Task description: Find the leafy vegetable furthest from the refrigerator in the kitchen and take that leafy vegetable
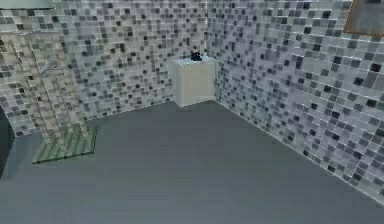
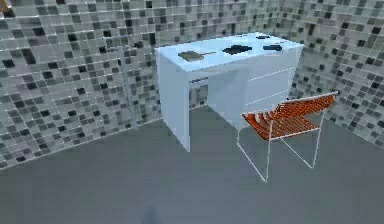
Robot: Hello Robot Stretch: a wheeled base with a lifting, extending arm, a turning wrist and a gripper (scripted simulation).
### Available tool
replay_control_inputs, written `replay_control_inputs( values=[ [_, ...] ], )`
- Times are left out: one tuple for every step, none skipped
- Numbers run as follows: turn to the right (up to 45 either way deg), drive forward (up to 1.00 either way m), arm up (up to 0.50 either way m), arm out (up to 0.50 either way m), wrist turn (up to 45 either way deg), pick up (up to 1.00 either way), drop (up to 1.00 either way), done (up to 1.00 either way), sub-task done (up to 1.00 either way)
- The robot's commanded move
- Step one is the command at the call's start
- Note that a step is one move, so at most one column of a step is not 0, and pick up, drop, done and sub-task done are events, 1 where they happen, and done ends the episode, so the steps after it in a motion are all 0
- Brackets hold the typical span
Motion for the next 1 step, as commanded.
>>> replay_control_inputs(
  values=[
    [-45.0, 0.0, 0.0, 0.0, 0.0, 0.0, 0.0, 0.0, 0.0]
  ],
)
